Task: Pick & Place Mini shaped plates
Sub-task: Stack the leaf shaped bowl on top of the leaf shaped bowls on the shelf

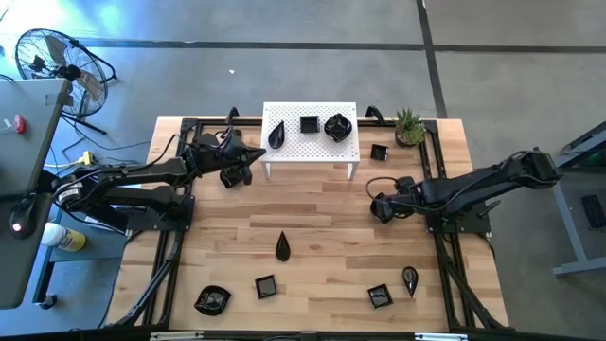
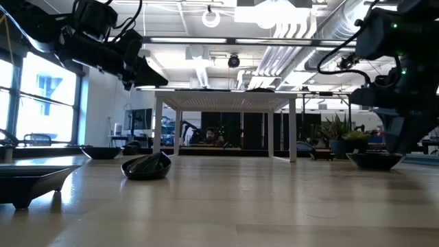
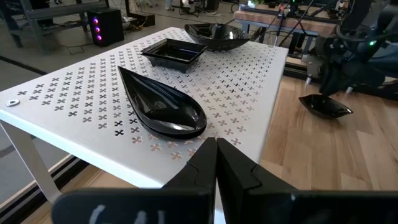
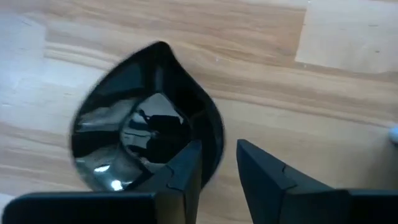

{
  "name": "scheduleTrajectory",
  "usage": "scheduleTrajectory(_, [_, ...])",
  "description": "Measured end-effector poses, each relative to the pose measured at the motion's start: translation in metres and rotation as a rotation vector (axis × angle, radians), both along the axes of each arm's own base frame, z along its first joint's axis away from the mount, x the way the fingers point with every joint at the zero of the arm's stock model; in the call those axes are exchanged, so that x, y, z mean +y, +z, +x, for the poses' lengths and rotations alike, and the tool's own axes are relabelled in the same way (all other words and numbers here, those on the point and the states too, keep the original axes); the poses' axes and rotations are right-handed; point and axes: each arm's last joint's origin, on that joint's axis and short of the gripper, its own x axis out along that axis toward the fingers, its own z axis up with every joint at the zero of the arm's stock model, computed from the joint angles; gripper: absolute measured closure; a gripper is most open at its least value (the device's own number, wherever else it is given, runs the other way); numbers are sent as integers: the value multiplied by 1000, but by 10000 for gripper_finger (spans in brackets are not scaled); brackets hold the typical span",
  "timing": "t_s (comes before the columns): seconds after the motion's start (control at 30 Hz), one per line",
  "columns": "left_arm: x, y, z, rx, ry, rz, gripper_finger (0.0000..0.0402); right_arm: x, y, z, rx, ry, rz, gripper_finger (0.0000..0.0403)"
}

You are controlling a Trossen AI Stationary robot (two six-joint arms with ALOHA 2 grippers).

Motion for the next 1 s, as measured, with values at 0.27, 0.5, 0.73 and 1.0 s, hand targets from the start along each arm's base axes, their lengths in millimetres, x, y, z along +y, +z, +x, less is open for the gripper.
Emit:
scheduleTrajectory(0.27, [0,0,0,3,0,-2,400,1,-12,1,-68,-3,36,327])
scheduleTrajectory(0.5, [0,0,0,3,0,-2,400,1,-11,4,-98,4,34,365])
scheduleTrajectory(0.73, [0,0,0,4,0,-2,400,1,-10,5,-108,19,17,394])
scheduleTrajectory(1.0, [0,-1,0,10,0,-5,400,1,25,16,-275,73,-23,398])
